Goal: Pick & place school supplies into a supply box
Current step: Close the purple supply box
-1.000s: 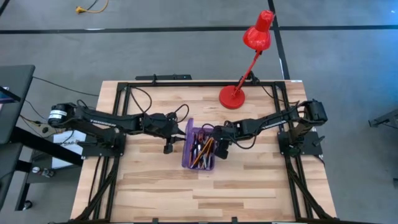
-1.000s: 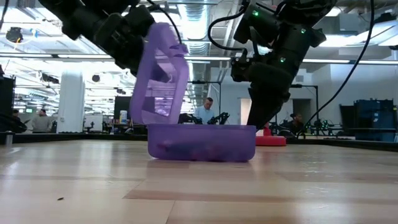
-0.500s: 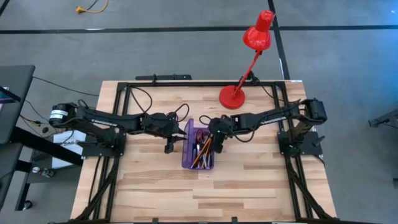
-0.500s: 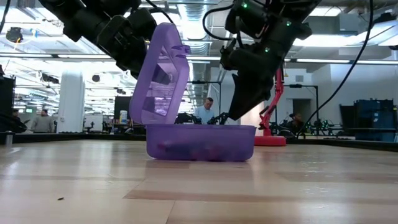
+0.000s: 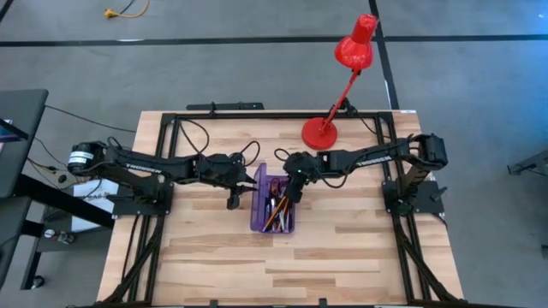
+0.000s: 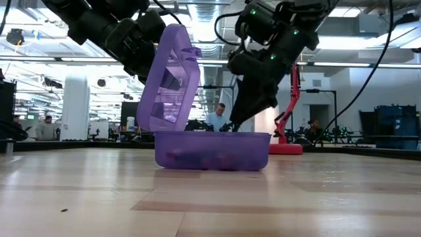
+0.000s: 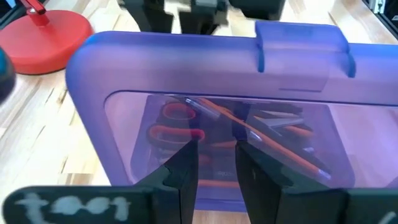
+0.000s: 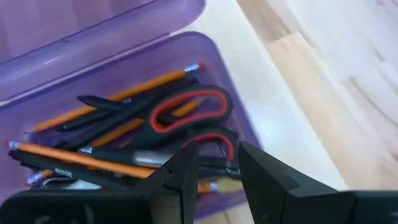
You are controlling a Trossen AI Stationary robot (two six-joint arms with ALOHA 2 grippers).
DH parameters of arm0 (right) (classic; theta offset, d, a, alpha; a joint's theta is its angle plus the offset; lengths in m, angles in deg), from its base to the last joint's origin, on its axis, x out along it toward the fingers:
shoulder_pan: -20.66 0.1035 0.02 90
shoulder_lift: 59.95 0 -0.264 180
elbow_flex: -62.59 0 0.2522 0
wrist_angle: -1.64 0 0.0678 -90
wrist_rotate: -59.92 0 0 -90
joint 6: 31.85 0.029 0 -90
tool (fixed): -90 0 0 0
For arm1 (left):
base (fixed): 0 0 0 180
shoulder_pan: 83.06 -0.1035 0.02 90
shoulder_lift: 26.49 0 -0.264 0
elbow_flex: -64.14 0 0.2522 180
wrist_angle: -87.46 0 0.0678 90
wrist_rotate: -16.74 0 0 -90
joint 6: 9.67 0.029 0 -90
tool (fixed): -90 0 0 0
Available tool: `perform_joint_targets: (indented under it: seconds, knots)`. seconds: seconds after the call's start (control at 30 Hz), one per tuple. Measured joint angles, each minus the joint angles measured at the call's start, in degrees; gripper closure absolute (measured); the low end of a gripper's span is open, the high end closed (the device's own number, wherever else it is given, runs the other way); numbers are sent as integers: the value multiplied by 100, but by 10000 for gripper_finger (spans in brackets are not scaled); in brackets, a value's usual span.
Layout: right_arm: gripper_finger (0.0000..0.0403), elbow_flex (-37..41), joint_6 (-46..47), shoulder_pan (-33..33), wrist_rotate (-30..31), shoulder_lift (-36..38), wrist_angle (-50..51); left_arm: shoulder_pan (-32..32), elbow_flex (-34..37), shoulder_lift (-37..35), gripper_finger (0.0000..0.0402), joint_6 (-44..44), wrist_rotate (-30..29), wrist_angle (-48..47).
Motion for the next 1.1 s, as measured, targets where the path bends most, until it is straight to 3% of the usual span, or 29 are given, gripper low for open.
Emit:
perform_joint_targets:
  seconds: [0.67,0.93,1.1]
  knots:
    - [297,6,-11,638,-317,-377,-59,-55,-7,0,308,44,0,-55]
    - [297,-151,-45,633,292,209,46,-82,-7,0,308,46,48,-63]
    - [297,-151,-145,540,453,700,1252,-82,-7,0,308,43,54,-129]
